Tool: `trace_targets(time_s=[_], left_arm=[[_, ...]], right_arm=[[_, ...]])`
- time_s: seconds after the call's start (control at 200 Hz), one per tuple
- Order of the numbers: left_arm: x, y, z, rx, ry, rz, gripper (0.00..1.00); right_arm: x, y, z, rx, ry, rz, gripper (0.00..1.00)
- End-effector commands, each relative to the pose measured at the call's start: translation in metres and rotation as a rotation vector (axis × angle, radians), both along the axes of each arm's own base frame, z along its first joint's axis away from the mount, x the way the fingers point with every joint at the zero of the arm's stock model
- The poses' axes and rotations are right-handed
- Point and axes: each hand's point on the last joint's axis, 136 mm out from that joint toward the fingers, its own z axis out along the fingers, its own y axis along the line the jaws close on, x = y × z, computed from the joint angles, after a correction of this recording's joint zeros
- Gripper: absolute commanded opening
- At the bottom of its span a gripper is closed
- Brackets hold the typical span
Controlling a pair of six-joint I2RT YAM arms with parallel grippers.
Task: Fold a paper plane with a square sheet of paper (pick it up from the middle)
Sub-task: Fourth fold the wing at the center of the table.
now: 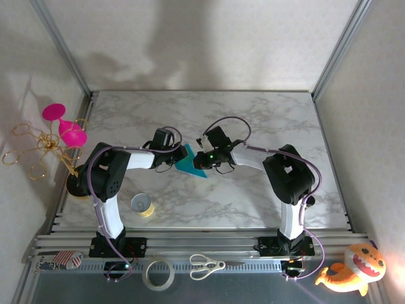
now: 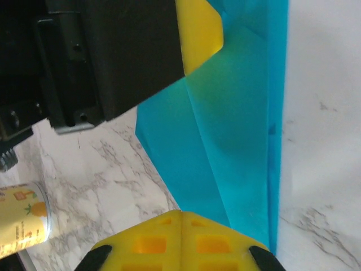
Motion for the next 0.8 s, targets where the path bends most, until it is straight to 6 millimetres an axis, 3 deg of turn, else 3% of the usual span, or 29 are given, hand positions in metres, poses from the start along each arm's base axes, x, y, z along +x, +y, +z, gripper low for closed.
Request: trace_targets(time_s=[0.0, 0.22, 0.501, 0.666, 0.791], left_arm=[[-0.002, 0.004, -0.013, 0.035, 0.034, 0.020, 0.11], [-0.001, 0.003, -0.009, 0.028, 0.020, 0.007, 0.11], [0.001, -0.007, 0.017, -0.020, -0.040, -0.039, 0.15], [-0.011, -0.019, 0.037, -0.085, -0.083, -0.092, 0.19], [-0.026, -0.023, 0.033, -0.092, -0.080, -0.129, 0.18]], right_arm=[[-0.001, 0.009, -0.016, -0.044, 0.033, -0.023, 0.02], [0.004, 0.000, -0.032, -0.090, 0.048, -0.079, 0.01], [-0.020, -0.011, -0.059, -0.067, 0.169, -0.076, 0.01], [-0.036, -0.021, -0.077, -0.090, 0.219, -0.071, 0.00], [-0.034, -0.033, -0.084, -0.089, 0.244, -0.096, 0.00]])
